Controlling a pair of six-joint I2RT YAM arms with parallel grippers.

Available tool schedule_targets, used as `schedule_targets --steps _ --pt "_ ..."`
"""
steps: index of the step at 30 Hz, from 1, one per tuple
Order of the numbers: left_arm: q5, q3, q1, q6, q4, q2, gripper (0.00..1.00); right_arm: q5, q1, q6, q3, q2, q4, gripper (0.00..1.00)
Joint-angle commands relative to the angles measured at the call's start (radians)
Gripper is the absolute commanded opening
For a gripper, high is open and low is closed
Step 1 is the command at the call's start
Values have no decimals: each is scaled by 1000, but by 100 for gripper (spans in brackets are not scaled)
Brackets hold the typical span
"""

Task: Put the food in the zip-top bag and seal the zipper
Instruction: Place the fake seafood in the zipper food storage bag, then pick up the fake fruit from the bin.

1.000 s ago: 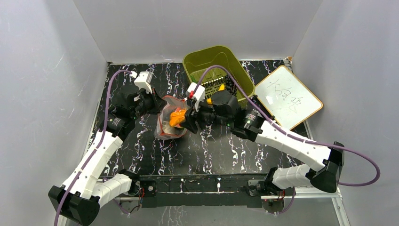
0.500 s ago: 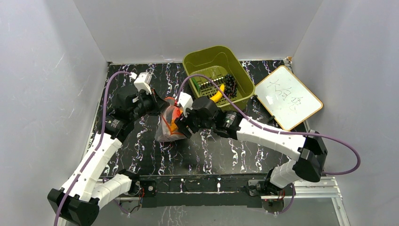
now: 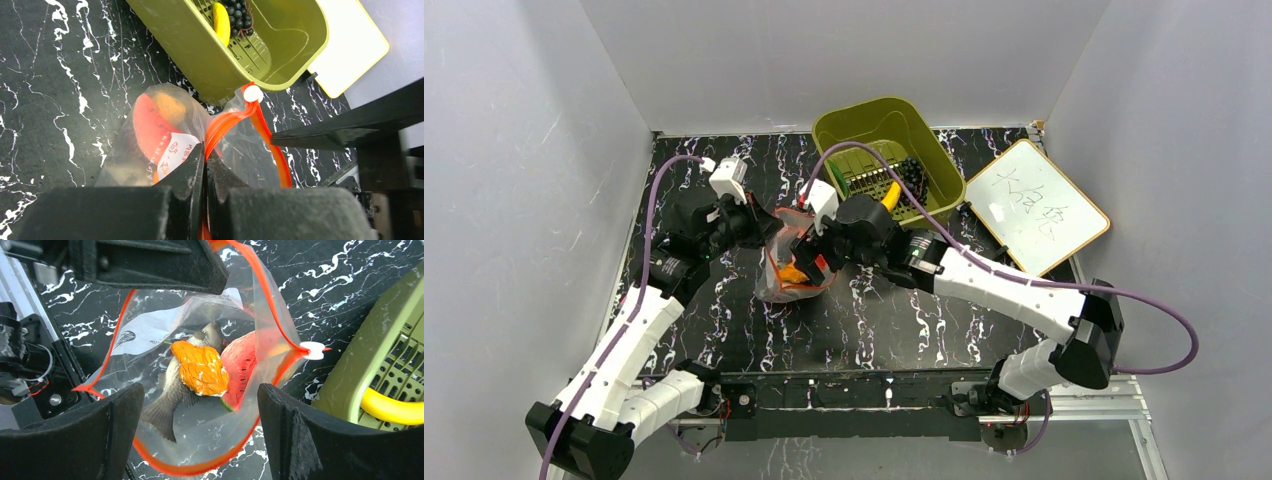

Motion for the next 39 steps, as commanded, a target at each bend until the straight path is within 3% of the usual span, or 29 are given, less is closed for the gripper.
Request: schedule_targets --steps 1,10,19,32,39 --pt "-38 -3 -3 40 43 -30 0 49 2 10 63 -109 35 83" --pt "-75 -27 -3 116 141 -5 0 193 -26 -56 42 -182 59 82" --pt "-103 -15 -3 183 154 6 0 163 -156 -7 50 -148 13 79" --pt "-311 84 -4 380 105 -23 0 81 -399 118 167 120 69 75" --pt "-359 45 -23 473 169 3 0 136 -493 91 246 302 80 63"
